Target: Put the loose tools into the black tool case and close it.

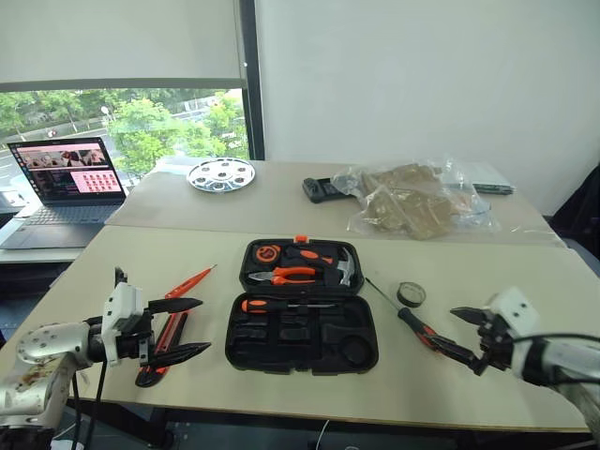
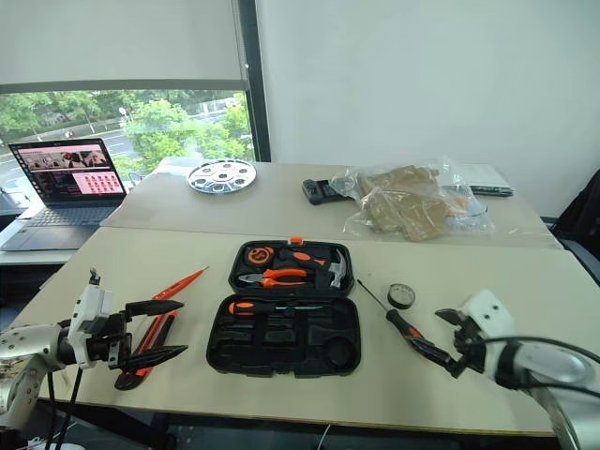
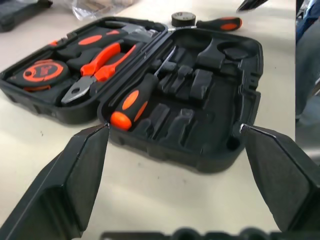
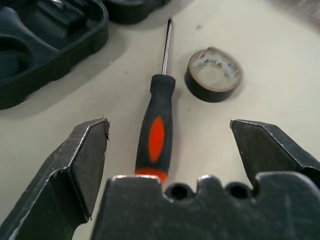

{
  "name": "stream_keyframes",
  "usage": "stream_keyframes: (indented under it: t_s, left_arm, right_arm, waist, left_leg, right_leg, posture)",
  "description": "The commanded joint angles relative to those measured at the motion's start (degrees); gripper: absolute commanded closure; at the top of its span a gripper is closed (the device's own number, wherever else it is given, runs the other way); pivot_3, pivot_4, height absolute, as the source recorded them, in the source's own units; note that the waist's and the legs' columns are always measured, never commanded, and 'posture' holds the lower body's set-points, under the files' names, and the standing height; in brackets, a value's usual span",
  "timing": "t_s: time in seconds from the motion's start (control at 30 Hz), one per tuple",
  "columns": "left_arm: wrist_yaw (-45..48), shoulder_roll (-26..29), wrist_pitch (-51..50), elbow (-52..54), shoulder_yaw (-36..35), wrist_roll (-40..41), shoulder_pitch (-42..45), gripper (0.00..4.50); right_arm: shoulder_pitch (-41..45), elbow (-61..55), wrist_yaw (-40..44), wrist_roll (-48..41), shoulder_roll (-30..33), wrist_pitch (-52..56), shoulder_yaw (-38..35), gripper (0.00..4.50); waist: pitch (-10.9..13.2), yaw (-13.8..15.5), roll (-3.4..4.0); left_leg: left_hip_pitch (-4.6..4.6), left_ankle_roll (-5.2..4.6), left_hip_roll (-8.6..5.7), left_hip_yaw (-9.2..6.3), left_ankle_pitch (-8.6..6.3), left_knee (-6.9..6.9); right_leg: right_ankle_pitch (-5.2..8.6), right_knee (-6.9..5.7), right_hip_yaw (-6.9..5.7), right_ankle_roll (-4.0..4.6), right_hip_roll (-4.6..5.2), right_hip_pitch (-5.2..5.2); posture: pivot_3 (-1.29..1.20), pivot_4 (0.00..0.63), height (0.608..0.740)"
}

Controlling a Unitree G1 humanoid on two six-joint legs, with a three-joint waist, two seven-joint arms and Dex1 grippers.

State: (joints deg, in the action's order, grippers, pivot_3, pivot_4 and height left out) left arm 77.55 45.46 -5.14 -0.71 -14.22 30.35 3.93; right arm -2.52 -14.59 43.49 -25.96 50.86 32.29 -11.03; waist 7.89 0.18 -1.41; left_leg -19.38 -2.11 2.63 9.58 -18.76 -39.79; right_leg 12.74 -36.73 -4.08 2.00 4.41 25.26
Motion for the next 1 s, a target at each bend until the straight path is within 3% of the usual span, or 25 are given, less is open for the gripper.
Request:
stream_keyframes:
  t_s: [0.03, 0.23, 0.33, 0.53, 0.63, 0.7, 0.83, 0.93, 1.0]
  left_arm:
    - [0.1, 0.0, 1.5, 1.1, 0.6, -0.3, 1.4, 0.00]
    - [1.5, 0.5, 0.3, 2.7, 1.2, 0.9, 1.2, 0.00]
    - [1.6, 0.8, -1.3, 4.2, 0.8, 2.1, 0.8, 0.00]
    - [0.5, -0.1, -2.1, 5.1, 0.1, 3.4, 0.6, 0.00]
    - [-0.8, -0.2, -2.8, 5.9, -1.0, 4.1, -0.4, 0.00]
    - [-1.4, -0.1, -2.9, 5.9, -1.6, 4.2, -1.3, 0.00]
    - [-2.6, -0.8, -2.2, 5.8, -2.4, 4.0, -4.1, 0.00]
    - [-3.6, -1.7, -1.7, 6.4, -2.6, 3.5, -6.3, 0.00]
    - [-4.1, -1.8, -1.8, 6.6, -2.5, 3.3, -6.4, 0.00]
  right_arm:
    - [5.5, 3.3, -0.9, 2.5, 0.1, 6.2, 5.1, 0.52]
    - [8.7, 6.5, -2.0, 5.5, -1.1, 6.1, 6.9, 2.37]
    - [3.3, 3.6, -0.7, 3.5, -1.7, 2.6, 0.8, 3.44]
    - [-4.8, -5.4, 6.7, -2.2, -2.8, -6.0, -9.8, 3.45]
    - [-3.3, -9.0, 13.0, -8.1, -2.7, -8.4, -12.2, 3.45]
    - [0.7, -9.4, 15.2, -9.8, -1.5, -7.5, -10.0, 3.45]
    - [16.7, -6.5, 17.6, -4.6, -0.5, -3.6, 5.3, 3.45]
    - [33.7, 0.7, 18.2, 5.5, -5.5, 0.5, 22.5, 3.45]
    - [38.6, 4.8, 18.5, 9.8, -7.7, 0.0, 27.9, 3.45]
  waist:
    - [0.0, 0.1, 0.00]
    - [0.0, 0.0, -0.03]
    - [0.0, 0.3, -0.03]
    - [0.0, 0.4, 0.05]
    - [0.1, -0.4, 0.04]
    - [0.1, -1.0, 0.00]
    - [0.2, -1.6, -0.05]
    - [0.2, -2.0, -0.11]
    - [0.2, -1.7, -0.14]
  left_leg:
    - [-0.03, 0.01, 0.02, 0.00, 0.00, 0.00]
    - [-0.32, -0.15, -0.06, 0.08, -0.11, -0.05]
    - [-0.32, -0.15, -0.06, 0.07, -0.11, -0.06]
    - [-0.38, -0.13, -0.08, 0.02, -0.11, -0.09]
    - [-0.20, -0.08, -0.06, 0.06, -0.09, -0.09]
    - [0.06, -0.05, -0.03, 0.06, -0.08, -0.07]
    - [0.17, -0.03, 0.02, 0.08, -0.08, -0.05]
    - [0.17, 0.10, 0.14, 0.10, 0.00, -0.05]
    - [0.07, 0.28, 0.19, 0.06, 0.12, -0.03]
  right_leg:
    - [0.01, 0.01, -0.02, 0.00, -0.02, 0.01]
    - [0.09, 0.12, -0.09, -0.19, -0.04, 0.18]
    - [0.10, 0.15, -0.13, -0.22, -0.03, 0.15]
    - [0.16, 0.08, -0.22, -0.33, -0.01, 0.14]
    - [0.18, 0.06, -0.04, -0.37, -0.07, 0.04]
    - [0.41, 0.03, 0.04, -0.75, -0.06, -0.13]
    - [0.24, -0.02, 0.16, -0.56, 0.01, -0.12]
    - [0.05, -0.01, 0.16, -0.27, 0.02, -0.01]
    - [-0.13, -0.06, 0.11, 0.13, -0.04, 0.13]
  posture:
    - [0.00, 0.150, 0.740]
    - [0.00, 0.150, 0.740]
    - [0.00, 0.150, 0.740]
    - [0.00, 0.150, 0.740]
    - [0.00, 0.150, 0.740]
    - [0.00, 0.150, 0.740]
    - [0.00, 0.150, 0.740]
    - [0.00, 0.150, 0.740]
    - [0.00, 0.150, 0.740]
